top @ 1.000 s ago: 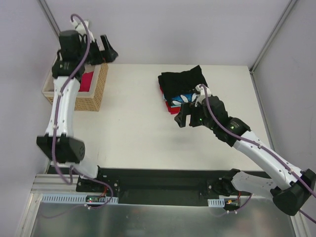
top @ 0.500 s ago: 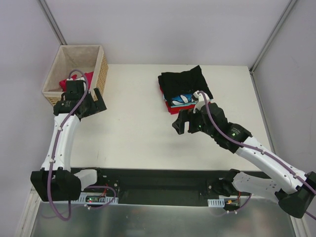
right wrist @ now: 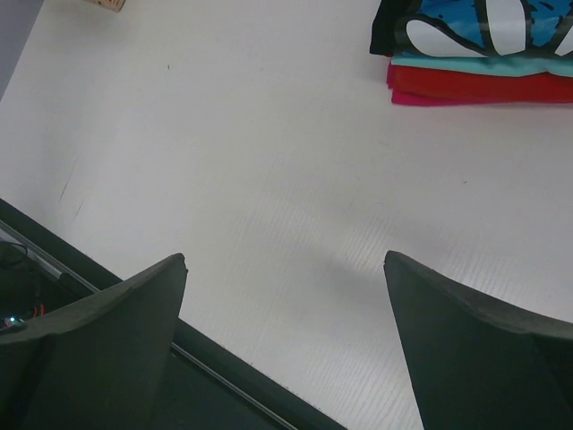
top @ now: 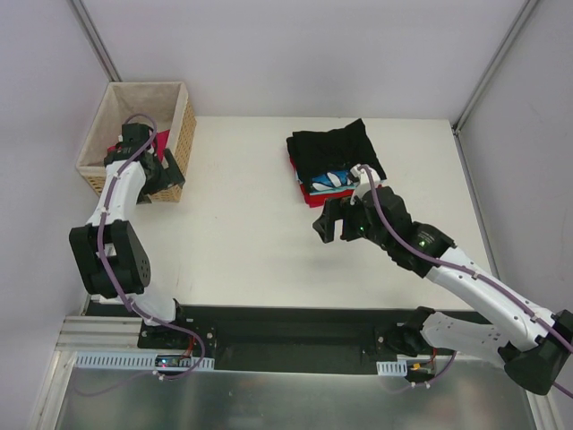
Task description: Fold and stack the t-shirts
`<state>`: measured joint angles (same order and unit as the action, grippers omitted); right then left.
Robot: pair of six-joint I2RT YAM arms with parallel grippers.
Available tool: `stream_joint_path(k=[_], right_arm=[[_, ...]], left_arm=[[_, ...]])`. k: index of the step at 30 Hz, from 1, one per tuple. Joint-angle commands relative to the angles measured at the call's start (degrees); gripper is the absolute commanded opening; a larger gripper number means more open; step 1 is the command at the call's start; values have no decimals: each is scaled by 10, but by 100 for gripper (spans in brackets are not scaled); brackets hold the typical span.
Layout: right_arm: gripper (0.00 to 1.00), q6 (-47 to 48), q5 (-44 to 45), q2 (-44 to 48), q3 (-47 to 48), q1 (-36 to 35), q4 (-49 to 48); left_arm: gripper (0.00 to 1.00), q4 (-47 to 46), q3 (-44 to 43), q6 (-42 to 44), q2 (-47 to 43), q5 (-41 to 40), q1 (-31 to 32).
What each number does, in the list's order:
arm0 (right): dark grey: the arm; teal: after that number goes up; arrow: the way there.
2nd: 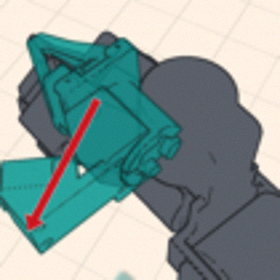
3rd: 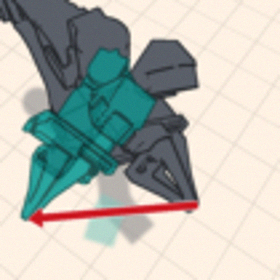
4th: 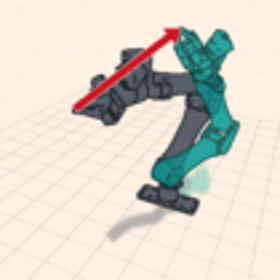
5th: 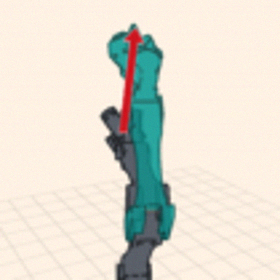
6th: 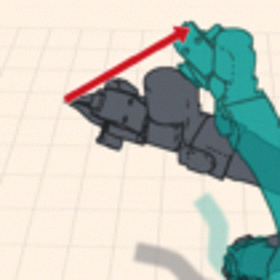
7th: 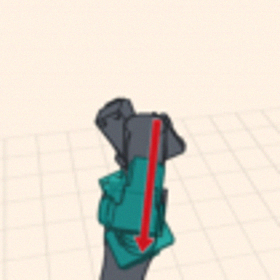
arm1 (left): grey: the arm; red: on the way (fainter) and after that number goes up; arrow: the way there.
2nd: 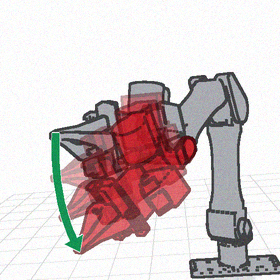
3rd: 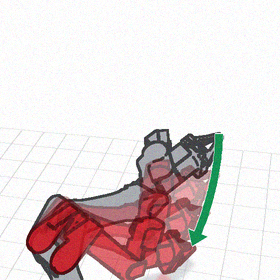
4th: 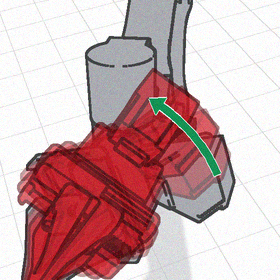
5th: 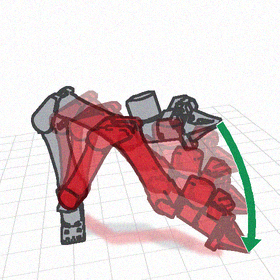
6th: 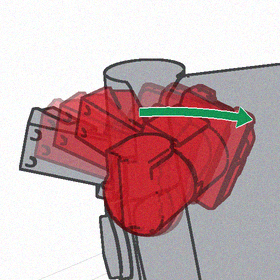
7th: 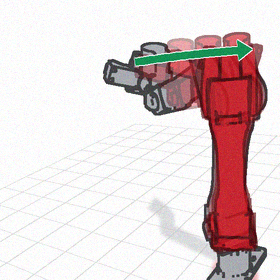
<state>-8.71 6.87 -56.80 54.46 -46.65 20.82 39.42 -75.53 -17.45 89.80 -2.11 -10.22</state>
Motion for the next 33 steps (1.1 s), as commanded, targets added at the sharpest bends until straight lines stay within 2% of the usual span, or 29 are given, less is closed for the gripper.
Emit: stream_joint_path(k=[1, 14, 24, 28, 33], right_arm=[[97, 5, 11, 0, -7, -2, -15], [96, 11, 30, -12, -22, -2, -16], [97, 8, 27, -24, -22, -2, -19], [97, 7, 24, -27, -22, -2, -19], [96, 24, 36, -90, 6, 1, -30]], left_arm=[[99, -18, -67, 4, 40, -29, -4], [99, -26, -164, 1, 167, -76, -44], [99, -24, -232, 10, 204, -71, -74], [99, -28, -198, -10, 183, -22, -74], [99, -45, -94, -39, 73, 18, -38]])
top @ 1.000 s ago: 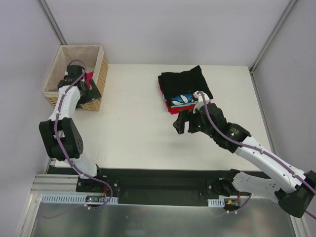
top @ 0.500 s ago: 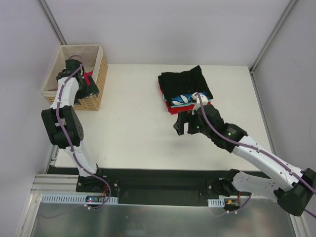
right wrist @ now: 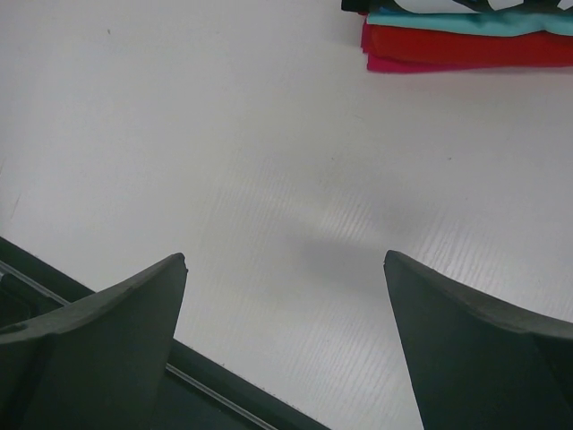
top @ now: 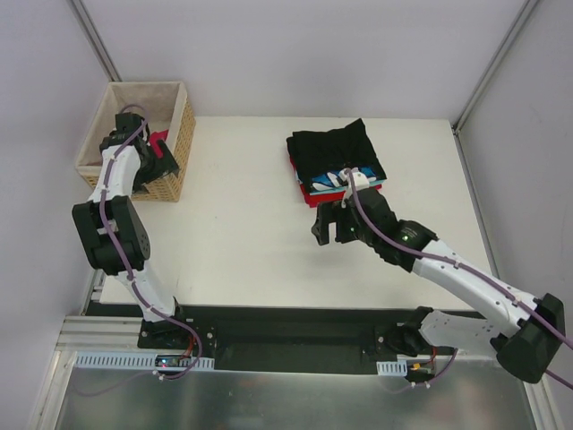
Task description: Fold and stack the t-shirts
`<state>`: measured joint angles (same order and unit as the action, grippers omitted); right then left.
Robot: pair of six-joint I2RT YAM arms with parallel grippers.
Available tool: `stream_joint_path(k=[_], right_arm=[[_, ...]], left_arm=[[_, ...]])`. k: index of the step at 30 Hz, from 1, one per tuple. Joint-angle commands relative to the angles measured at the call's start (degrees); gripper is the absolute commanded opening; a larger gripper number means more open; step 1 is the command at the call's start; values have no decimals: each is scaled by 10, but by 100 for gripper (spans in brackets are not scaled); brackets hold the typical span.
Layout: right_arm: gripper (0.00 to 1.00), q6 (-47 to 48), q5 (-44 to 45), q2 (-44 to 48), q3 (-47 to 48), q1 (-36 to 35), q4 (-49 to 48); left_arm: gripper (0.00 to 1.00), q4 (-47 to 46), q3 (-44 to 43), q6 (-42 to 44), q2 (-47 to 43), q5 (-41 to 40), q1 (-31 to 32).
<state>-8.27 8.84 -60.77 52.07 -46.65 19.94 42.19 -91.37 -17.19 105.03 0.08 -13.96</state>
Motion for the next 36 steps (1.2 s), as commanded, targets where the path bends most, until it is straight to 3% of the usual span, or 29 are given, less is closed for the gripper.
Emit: stream_joint_path(k=[1, 6, 11, 20, 27, 36], right_arm=[[97, 26, 20, -100, 46, 4, -20], [97, 61, -12, -267, 206, 32, -7], [96, 78, -78, -414, 361, 65, 9], [96, 63, -240, -698, 694, 89, 92], [96, 40, -266, -779, 734, 91, 91], [96, 33, -247, -784, 661, 128, 62]], left_arm=[[99, -75, 78, -45, -96, -3, 9], [99, -71, 126, -50, -212, 41, 86], [99, -67, 170, -60, -328, 130, 111], [99, -62, 255, -66, -428, 139, 171], [99, -59, 226, -68, -412, 141, 184], [99, -59, 219, -66, -403, 134, 191]])
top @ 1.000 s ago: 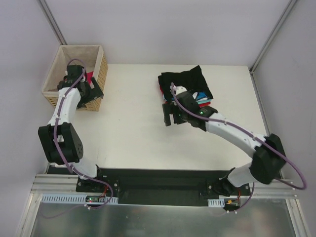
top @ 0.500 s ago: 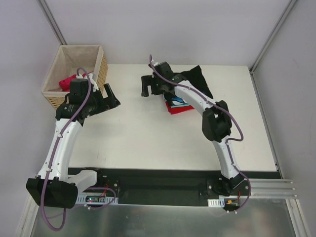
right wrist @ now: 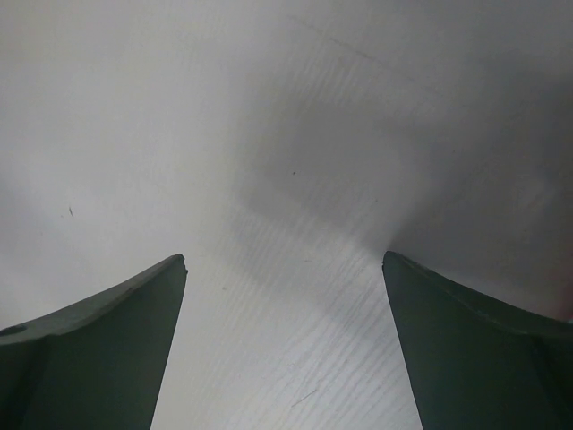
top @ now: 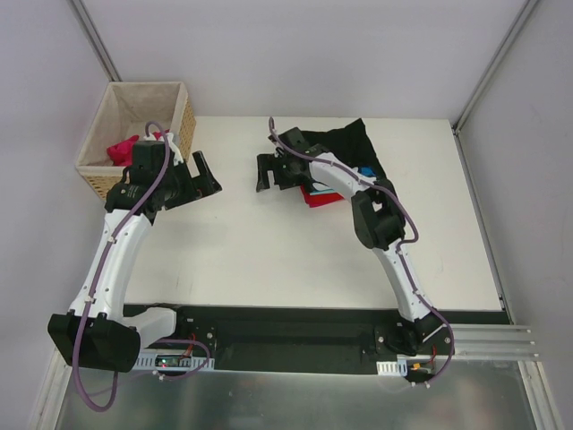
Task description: Fold and stack the t-shirts
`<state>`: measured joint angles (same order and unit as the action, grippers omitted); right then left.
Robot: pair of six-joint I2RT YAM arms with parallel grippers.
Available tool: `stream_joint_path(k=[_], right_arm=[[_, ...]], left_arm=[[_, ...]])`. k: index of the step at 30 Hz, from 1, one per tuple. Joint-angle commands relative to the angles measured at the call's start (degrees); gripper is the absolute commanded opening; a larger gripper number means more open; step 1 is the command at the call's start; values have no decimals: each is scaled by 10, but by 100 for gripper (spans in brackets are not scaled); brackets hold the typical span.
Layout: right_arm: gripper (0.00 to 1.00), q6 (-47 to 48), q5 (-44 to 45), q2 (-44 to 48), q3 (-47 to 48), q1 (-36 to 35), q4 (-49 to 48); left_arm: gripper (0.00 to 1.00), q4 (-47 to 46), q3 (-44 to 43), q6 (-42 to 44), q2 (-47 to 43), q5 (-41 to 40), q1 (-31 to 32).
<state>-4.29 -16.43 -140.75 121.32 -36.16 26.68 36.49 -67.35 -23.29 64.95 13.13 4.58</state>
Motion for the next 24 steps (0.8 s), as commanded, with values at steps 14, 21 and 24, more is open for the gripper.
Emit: stream_joint_path(k=[14, 21, 24], right_arm=[[96, -25, 62, 16, -69, 123, -2], [96, -33, 89, 16, -56, 162, 19], [97, -34, 85, 4, -31, 187, 41]], left_arm=[[99, 1, -30, 0, -10, 0, 6], [99, 2, -31, 5, -10, -7, 6], [99, 5, -34, 7, -11, -9, 6]])
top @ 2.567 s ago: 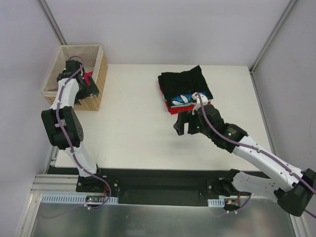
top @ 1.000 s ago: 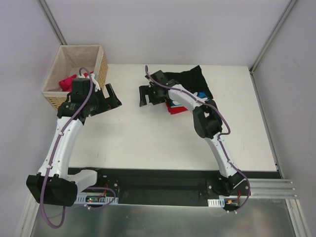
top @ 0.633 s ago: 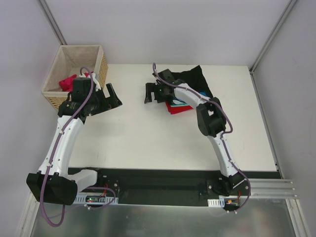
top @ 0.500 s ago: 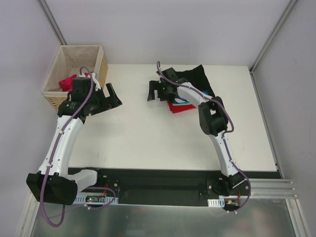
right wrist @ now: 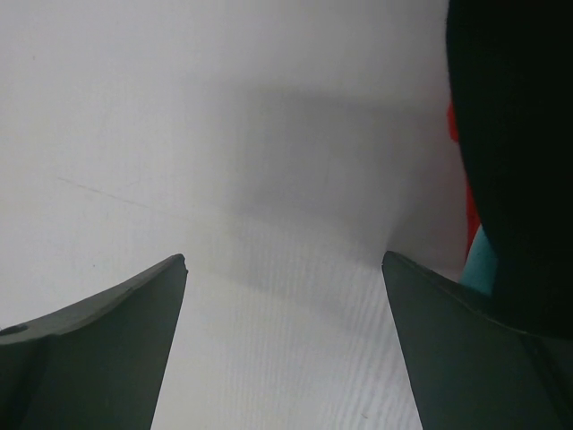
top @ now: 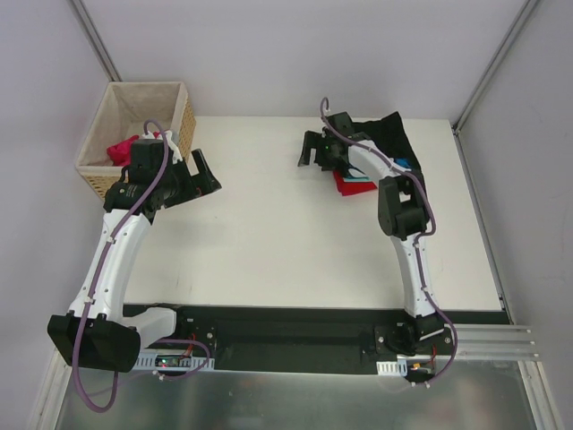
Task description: Fold and stack the t-shirts
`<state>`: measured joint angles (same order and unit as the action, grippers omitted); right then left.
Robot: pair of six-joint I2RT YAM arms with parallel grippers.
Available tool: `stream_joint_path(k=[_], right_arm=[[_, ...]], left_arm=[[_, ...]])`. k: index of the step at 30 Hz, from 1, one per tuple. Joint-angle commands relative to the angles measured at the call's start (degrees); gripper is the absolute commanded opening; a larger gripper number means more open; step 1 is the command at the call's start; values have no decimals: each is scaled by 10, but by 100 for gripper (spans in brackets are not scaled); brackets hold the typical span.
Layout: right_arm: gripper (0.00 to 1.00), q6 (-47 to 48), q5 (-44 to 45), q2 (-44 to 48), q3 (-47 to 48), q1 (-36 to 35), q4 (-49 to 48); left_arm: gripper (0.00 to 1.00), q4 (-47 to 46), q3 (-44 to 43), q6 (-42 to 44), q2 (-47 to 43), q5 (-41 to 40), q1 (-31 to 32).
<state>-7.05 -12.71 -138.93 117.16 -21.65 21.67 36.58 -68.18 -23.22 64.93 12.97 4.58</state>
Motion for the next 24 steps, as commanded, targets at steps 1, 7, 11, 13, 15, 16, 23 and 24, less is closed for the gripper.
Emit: stream_joint_path(k=[1, 7, 11, 13, 15, 16, 23, 24], right_arm=[[96, -8, 48, -14, 12, 47, 97], [96, -9, 48, -26, 38, 97, 110], [96, -16, 44, -47, 77, 120, 127], [97, -18, 44, -60, 100, 130, 130], [96, -26, 41, -70, 116, 140, 136], [96, -30, 38, -77, 122, 144, 135], [96, -47, 48, -110, 188, 166, 142], [96, -51, 46, -114, 198, 172, 140]], left_arm=[[99, 3, -26, 8, -10, -8, 6], [99, 9, -30, 14, -11, -15, 6], [99, 12, -34, 17, -12, -16, 6], [99, 15, -36, 17, -13, -17, 6], [99, 16, -39, 19, -15, -16, 6], [99, 17, -41, 20, -14, -18, 6], [99, 28, -56, 25, -16, -24, 6], [99, 29, -56, 25, -15, -25, 6]])
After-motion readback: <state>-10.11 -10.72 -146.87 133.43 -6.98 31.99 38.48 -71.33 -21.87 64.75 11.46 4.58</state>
